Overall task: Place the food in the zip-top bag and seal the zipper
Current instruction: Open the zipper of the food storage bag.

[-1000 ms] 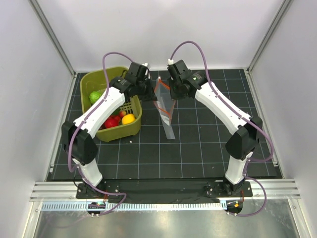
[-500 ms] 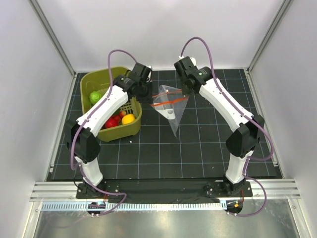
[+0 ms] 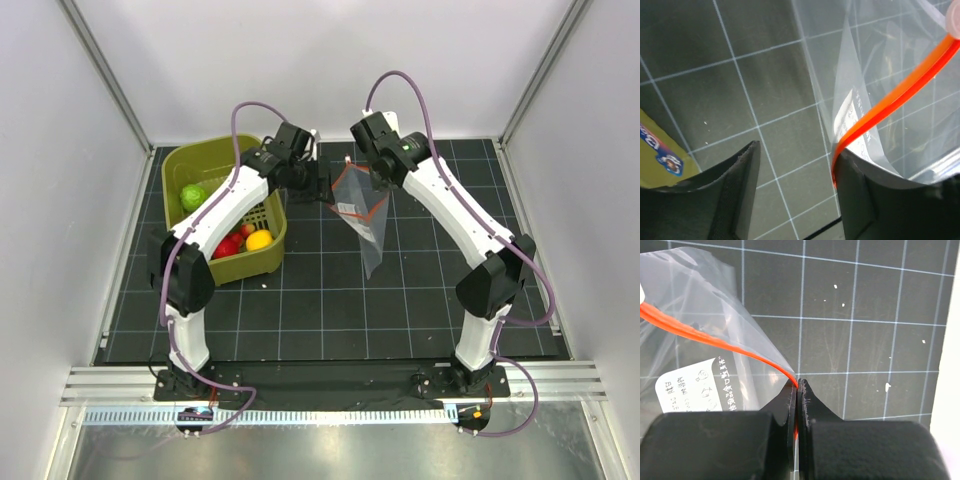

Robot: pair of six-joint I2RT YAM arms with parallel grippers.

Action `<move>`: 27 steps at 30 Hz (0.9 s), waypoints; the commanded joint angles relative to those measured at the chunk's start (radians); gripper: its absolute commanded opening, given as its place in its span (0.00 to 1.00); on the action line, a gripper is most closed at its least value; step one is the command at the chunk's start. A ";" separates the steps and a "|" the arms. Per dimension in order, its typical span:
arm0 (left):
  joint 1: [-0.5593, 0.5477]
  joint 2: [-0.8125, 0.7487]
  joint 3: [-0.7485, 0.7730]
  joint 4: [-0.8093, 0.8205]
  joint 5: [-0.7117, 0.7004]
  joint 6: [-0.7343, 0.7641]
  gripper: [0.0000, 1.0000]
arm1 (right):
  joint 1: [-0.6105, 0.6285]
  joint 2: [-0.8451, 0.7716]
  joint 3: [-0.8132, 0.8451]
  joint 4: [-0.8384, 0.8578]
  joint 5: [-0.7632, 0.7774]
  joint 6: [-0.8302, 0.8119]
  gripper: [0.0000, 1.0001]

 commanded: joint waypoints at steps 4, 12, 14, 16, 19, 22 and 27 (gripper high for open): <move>0.011 -0.043 -0.005 0.024 0.051 -0.023 0.70 | 0.006 -0.023 0.000 0.016 0.109 -0.021 0.01; 0.012 0.015 0.027 0.180 0.249 -0.118 0.60 | 0.007 -0.037 0.010 0.003 0.248 -0.052 0.01; -0.010 0.095 0.109 0.188 0.295 -0.155 0.60 | 0.010 -0.040 0.010 0.000 0.287 -0.063 0.01; -0.021 0.132 0.160 0.202 0.315 -0.169 0.60 | 0.010 -0.045 0.003 0.000 0.307 -0.074 0.01; -0.024 0.173 0.154 0.257 0.335 -0.215 0.61 | 0.013 -0.055 -0.023 0.010 0.294 -0.074 0.01; -0.024 0.218 0.166 0.283 0.359 -0.236 0.60 | 0.021 -0.054 -0.057 0.023 0.252 -0.061 0.01; -0.024 0.164 0.136 0.245 0.253 -0.198 0.69 | 0.032 -0.031 -0.083 0.066 0.142 -0.038 0.01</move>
